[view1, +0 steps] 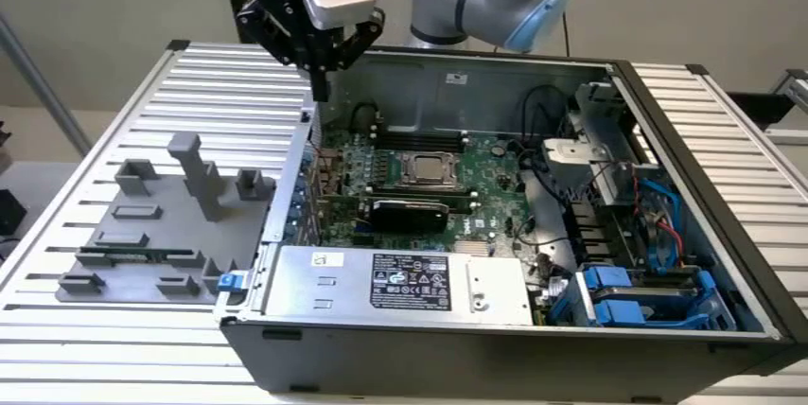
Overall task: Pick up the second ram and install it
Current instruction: 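Reach for the second ram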
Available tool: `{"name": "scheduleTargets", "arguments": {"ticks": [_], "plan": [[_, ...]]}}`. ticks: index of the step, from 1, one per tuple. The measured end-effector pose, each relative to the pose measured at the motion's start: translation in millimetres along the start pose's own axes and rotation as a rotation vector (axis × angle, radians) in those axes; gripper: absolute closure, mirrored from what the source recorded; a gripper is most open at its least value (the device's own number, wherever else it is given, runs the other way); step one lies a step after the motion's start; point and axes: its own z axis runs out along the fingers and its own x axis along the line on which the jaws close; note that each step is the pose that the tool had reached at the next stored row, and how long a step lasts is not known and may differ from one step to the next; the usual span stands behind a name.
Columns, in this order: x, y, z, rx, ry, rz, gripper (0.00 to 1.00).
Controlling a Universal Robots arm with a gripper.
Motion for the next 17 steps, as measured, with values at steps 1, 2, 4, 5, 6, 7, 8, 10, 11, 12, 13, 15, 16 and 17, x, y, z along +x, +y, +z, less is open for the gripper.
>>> {"name": "scheduleTargets", "arguments": {"ticks": [1, 2, 4, 5, 6, 7, 8, 10, 11, 12, 13, 15, 16, 17], "plan": [[4.8, -1.9, 0.0, 0.0001, 0.0001, 0.0, 1.0], [9.2, -3.6, 0.0, 0.0, 0.0, 0.0, 1.0], [18.1, -7.0, 0.0, 0.0, 0.0, 0.0, 1.0], [22.5, -8.6, 0.0, 0.0001, 0.0001, 0.0, 1.0], [26.8, -10.1, 0.1, 0.0001, 0.0001, 0.0, 1.0], [31.3, -11.6, 0.3, 0.0, 0.0, 0.0, 1.0], [35.7, -13.0, 0.4, 0.0, 0.0, 0.0, 1.0], [44.7, -16.0, 0.6, 0.0, 0.0001, 0.0, 1.0], [49.1, -17.3, 0.8, 0.0, 0.0001, 0.0, 1.0], [53.5, -18.6, 1.1, 0.0001, 0.0, 0.0, 1.0], [58.0, -19.9, 1.4, 0.0, 0.0, 0.0, 1.0], [67.0, -22.2, 2.4, 0.0, 0.0001, 0.0, 1.0], [71.4, -23.2, 3.2, 0.0, 0.0001, 0.0, 1.0], [76.0, -24.0, 4.2, 0.0, 0.0, 0.0, 1.0]]}}
